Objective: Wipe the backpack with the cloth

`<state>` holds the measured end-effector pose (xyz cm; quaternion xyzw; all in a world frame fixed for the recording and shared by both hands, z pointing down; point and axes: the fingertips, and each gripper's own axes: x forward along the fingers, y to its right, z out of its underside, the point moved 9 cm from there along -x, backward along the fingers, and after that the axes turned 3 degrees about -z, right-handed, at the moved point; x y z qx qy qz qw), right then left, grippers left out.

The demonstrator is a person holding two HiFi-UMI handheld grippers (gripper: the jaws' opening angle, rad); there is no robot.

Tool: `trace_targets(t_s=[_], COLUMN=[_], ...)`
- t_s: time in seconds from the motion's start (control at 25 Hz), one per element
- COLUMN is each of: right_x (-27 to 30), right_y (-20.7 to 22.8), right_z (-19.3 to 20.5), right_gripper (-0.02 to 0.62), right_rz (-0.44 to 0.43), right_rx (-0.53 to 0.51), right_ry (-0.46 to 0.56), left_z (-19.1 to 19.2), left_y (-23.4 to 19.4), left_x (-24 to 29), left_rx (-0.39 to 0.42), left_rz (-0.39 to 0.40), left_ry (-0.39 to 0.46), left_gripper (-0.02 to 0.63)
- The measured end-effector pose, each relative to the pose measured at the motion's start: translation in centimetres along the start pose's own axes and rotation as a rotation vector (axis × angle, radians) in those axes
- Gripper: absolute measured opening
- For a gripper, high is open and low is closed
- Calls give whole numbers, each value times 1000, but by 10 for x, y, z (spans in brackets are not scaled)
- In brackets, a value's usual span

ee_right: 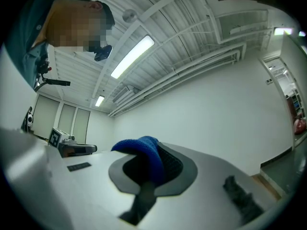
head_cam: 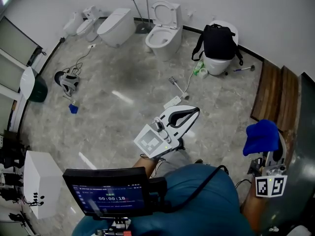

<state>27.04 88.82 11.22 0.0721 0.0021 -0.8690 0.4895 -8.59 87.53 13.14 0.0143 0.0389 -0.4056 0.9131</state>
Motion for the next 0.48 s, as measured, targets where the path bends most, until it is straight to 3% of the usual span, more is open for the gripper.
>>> trace_targets(t_s=[0.48], right_x=[4], right_y=[3], right_z=[3], right_gripper=[11], right_rz=[-4], right_rx=[6], right_ry=[-9], left_z=[-4], left_y=[0], left_x=[3], left_rx=[17], left_rz=[-2], left_ry=[-7], left_gripper=[3])
